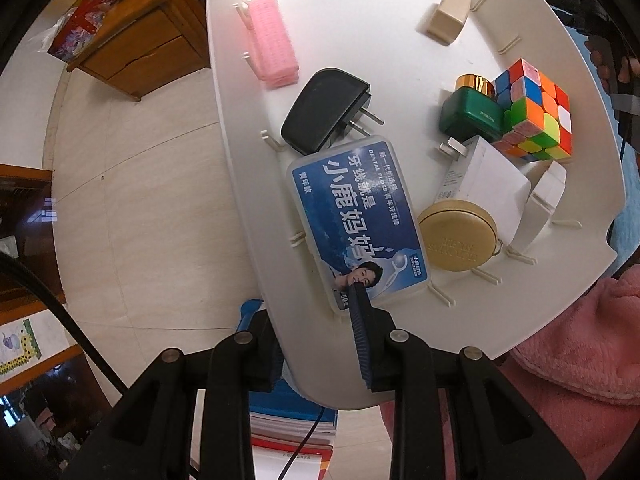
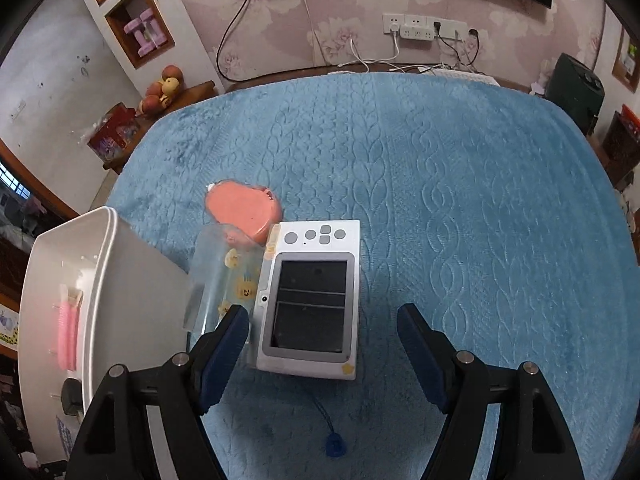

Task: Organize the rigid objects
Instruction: 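Move the right gripper to the white handheld device and grasp it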

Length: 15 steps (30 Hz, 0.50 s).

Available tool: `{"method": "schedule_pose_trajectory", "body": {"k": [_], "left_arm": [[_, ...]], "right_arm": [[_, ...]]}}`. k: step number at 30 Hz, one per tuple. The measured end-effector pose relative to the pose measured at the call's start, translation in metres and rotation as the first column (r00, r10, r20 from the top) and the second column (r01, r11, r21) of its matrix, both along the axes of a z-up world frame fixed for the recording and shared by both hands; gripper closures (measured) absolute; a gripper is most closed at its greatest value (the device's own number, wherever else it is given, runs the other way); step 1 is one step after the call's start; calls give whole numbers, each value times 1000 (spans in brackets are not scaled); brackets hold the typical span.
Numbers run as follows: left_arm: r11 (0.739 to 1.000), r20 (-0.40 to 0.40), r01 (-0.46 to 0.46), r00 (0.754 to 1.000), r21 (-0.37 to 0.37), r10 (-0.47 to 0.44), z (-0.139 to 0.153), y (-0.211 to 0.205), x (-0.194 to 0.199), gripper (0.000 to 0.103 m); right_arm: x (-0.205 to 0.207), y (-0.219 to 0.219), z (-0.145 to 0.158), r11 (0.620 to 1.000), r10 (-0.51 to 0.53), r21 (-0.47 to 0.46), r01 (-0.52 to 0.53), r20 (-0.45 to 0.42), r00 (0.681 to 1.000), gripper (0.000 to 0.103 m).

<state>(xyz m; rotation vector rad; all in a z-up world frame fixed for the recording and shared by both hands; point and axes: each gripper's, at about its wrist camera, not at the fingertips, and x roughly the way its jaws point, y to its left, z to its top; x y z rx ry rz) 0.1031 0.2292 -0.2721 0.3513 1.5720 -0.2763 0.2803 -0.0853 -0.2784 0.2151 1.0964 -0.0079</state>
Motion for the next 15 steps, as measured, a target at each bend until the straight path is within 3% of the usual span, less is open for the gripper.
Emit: {"method": "schedule_pose_trajectory", "body": {"k": [5,9,15], "left_arm": [[1000,8,-4,1000,6,4,0,0,-2,72],[1000,13,1,1000,11,-1,1,0,-3,72],[1000,25,1,1000,13,-1,3,-3,-4,72]], "right_arm": [[5,5,-6,1000,8,-8,-8,-17,1000,26],[14,15,-17,997,32,-72,-35,-49,998,27],[10,20,-16,991,65,-115,-67,-28,998,44]]}}
